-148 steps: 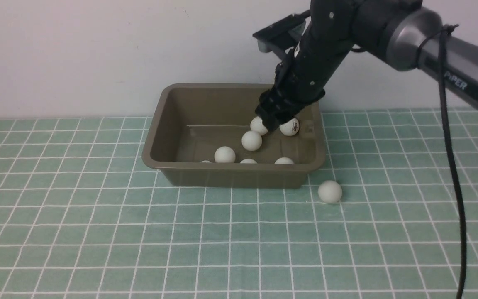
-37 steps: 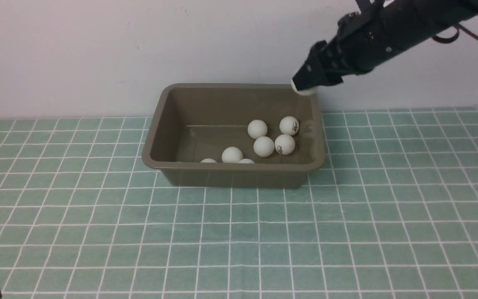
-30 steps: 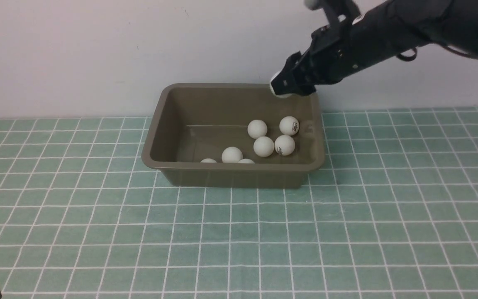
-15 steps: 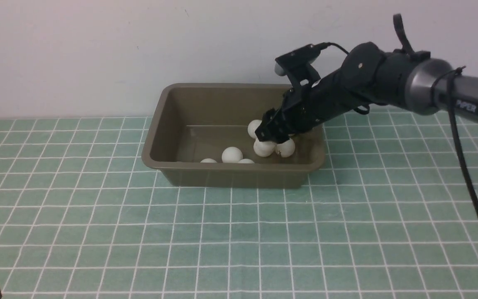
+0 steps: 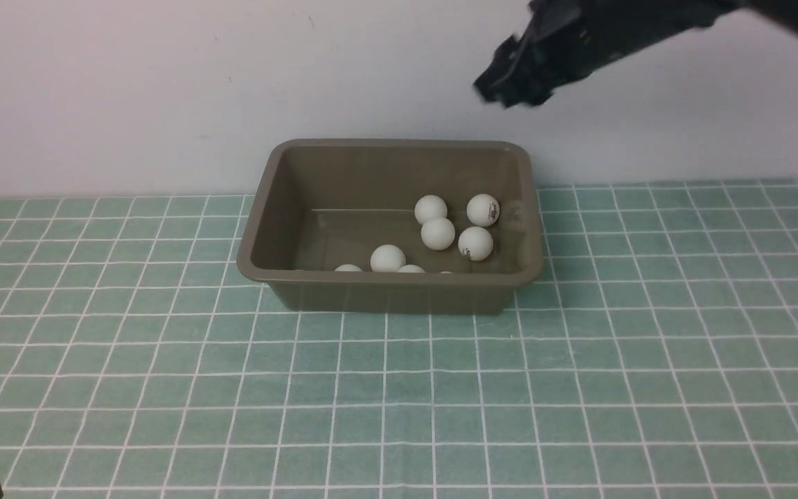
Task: Put the table tennis balls in the box on the green coffee tablecloth.
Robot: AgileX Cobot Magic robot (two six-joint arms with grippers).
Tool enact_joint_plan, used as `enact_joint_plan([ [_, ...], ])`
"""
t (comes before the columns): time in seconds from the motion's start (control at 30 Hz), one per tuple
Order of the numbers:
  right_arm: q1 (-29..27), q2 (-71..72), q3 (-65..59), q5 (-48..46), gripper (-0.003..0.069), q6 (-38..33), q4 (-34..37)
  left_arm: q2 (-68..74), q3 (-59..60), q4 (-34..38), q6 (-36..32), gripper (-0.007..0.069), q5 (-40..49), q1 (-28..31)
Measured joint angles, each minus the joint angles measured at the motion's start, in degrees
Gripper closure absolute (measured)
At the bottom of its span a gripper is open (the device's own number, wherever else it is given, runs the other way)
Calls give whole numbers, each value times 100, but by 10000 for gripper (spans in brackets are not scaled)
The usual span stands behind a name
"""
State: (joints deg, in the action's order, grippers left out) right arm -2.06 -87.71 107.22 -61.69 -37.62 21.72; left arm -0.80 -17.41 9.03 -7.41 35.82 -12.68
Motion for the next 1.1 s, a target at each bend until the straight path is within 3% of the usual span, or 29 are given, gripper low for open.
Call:
enact_joint_plan([
  [0.33, -114, 1478, -1905, 706, 670, -152, 285, 0, 0, 0, 0, 629, 17, 0],
  [0.83, -120, 5012, -6497, 3278, 670, -249, 706, 0, 0, 0, 0, 629, 17, 0],
  [1.1, -120, 5434, -7533, 3378, 670, -254, 706, 0, 0, 0, 0, 629, 17, 0],
])
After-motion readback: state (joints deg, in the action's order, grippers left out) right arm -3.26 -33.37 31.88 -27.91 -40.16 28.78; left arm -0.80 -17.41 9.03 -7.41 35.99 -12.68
